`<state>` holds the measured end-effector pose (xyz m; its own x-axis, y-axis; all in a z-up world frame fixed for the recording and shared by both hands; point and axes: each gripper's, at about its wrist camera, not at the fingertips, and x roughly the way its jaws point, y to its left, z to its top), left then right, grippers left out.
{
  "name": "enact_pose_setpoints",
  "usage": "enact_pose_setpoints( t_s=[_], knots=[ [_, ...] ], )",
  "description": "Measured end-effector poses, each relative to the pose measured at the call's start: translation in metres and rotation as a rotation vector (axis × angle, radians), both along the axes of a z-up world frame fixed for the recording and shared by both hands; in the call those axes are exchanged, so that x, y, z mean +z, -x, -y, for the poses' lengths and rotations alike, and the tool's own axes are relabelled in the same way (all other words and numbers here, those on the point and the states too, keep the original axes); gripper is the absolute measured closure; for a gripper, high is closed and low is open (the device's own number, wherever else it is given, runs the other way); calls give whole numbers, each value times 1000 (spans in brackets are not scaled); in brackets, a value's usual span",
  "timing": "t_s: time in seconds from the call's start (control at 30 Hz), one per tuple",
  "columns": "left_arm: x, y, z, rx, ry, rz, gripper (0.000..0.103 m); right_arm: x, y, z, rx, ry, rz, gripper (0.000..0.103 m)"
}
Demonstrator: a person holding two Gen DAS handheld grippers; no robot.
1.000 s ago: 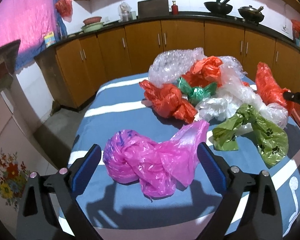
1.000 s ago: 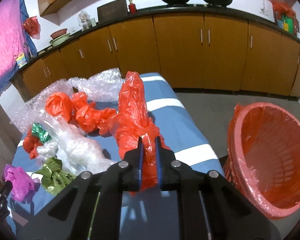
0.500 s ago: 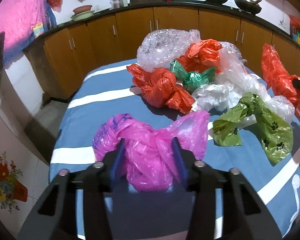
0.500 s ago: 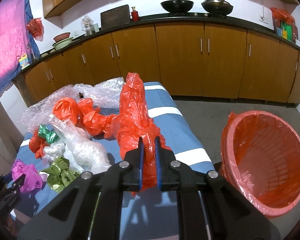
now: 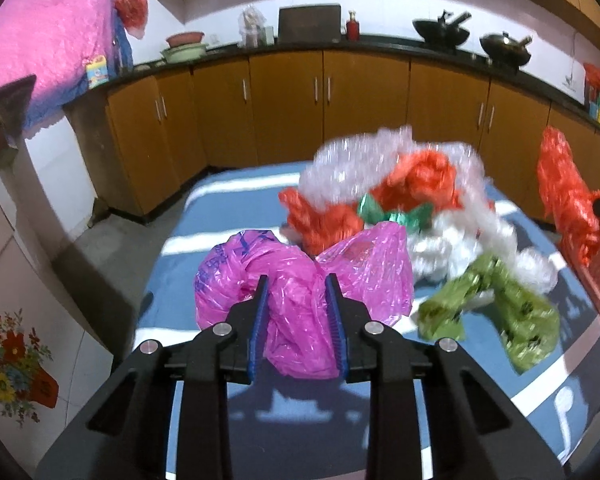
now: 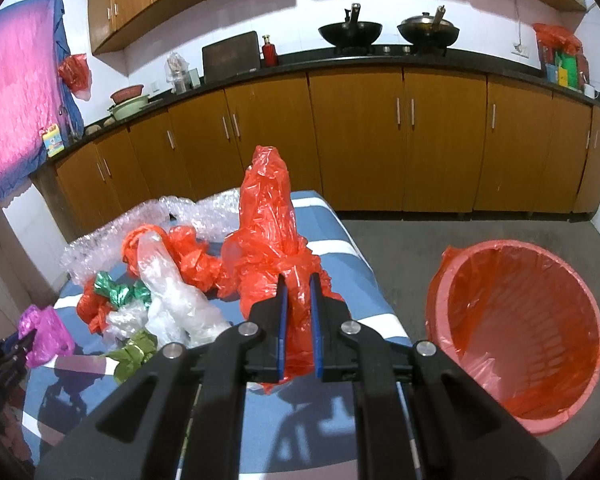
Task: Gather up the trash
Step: 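Carry the red bag and pink bag over the red basket with both grippers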
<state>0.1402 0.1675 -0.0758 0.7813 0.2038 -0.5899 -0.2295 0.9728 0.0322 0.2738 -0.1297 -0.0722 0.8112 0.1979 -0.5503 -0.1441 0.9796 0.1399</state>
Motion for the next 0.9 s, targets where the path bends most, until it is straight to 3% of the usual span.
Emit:
enact_pose_setpoints(
  t_s=[0.23,0.5,0.9],
  knots=[
    [36,-1,20,-39,-18,98,75,15,15,13,-6,-18,39,92],
    [65,-17,82,-175,-23,164,75,33,35,52,-59,-25,83,92],
    [69,-57,210,-430,34,166,75,40,61,174,-323,3,79,92]
  ],
)
